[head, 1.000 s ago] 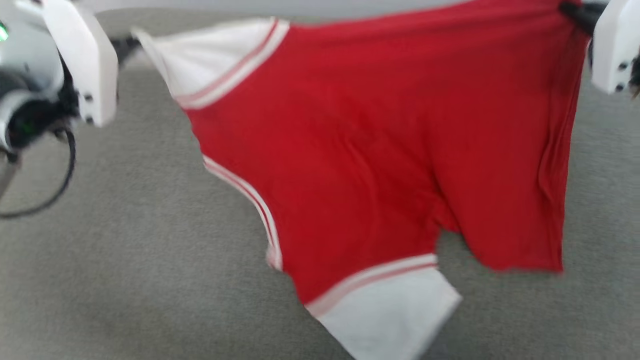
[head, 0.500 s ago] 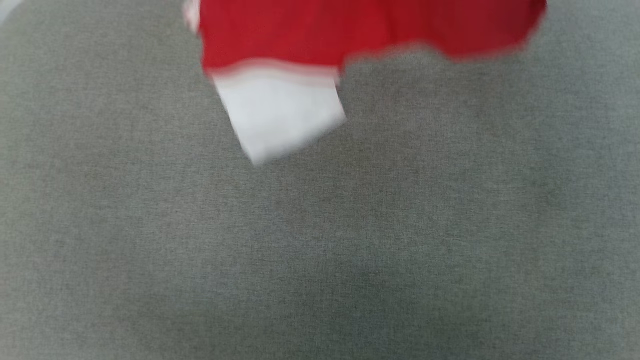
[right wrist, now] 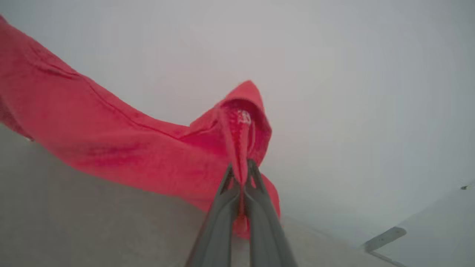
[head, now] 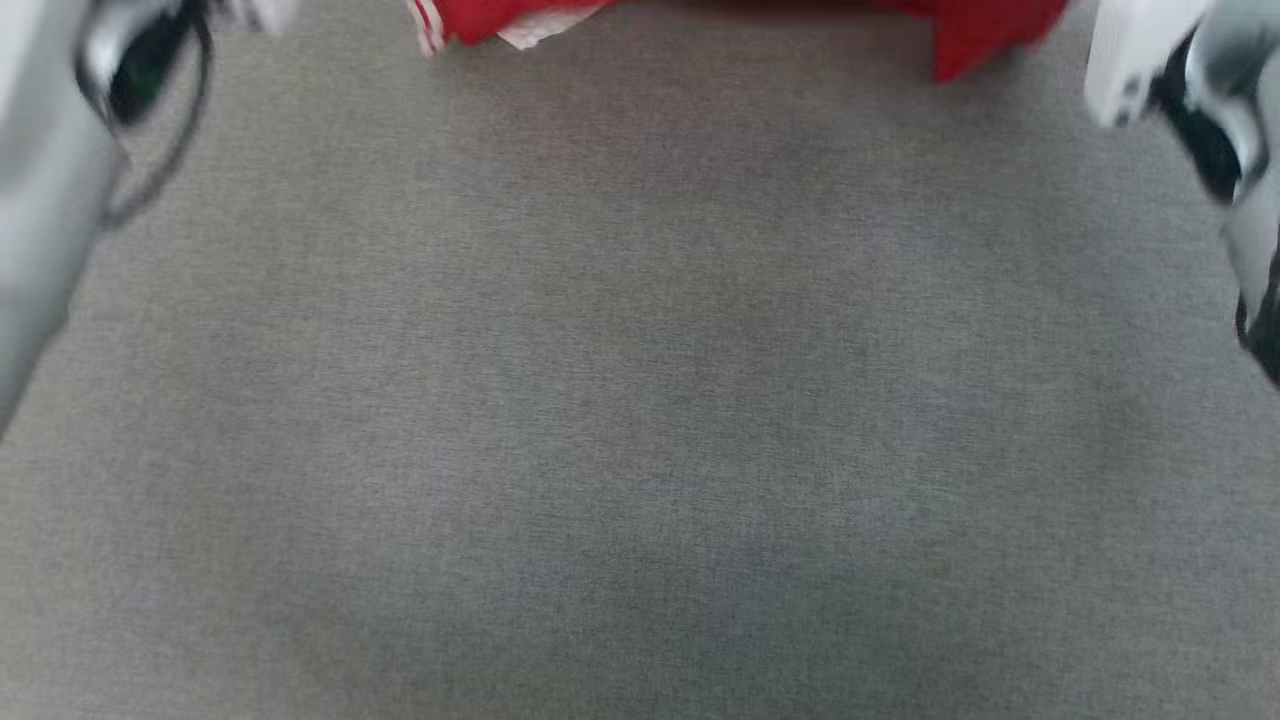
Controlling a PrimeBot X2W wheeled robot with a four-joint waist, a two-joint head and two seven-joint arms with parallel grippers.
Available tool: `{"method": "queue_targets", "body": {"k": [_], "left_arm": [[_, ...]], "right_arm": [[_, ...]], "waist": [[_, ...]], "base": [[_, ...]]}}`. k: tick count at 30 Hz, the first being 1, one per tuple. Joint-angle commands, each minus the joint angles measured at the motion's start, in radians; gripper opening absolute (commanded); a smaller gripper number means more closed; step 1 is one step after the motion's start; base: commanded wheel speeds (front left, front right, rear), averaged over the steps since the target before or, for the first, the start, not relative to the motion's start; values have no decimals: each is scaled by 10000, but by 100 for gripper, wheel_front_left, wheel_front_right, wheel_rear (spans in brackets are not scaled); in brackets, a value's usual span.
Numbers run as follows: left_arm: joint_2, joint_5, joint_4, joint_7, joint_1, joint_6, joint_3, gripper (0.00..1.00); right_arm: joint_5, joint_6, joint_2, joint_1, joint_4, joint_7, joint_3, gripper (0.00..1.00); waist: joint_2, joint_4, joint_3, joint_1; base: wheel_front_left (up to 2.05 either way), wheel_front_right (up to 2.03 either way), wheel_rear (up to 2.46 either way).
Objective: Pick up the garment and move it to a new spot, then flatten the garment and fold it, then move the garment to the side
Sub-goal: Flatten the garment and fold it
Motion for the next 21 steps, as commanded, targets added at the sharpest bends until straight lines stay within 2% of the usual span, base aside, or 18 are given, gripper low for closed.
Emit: {"method": "queue_targets", "body": {"k": [1,7,11,12,16,21], "left_arm": [[278,-586,-382,433,508,15,-224,0],[1255,-2527,-1949,2355,2210,10,-1040,0],[1841,-3280,-3047,3306,3280,80,-1320,0],[1841,-3280,-3047,3306,3280,80,-1320,0],[2468,-3834,-4392,4110,4323,675,-1591,0],[3277,-4295,-6545,4926,5689,1739,-2115,0]], "right_arm": [[469,-4,-301,415,-265,273,263,0],[2181,-3,-1145,2297,-1696,1586,1050,0],[3135,-3,-1770,3565,-2997,2518,1344,0],[3135,-3,-1770,3565,-2997,2518,1344,0],[3846,-3,-2414,4801,-4380,3269,1499,0],[4518,-3,-3094,6311,-5813,4080,1408,0]], "waist": [[0,64,-48,0],[0,172,-122,0],[0,208,-184,0],[0,208,-184,0],[0,237,-273,0],[0,291,-374,0]], "base": [[0,0,0],[0,0,0],[0,0,0],[0,0,0],[0,0,0],[0,0,0]]}}
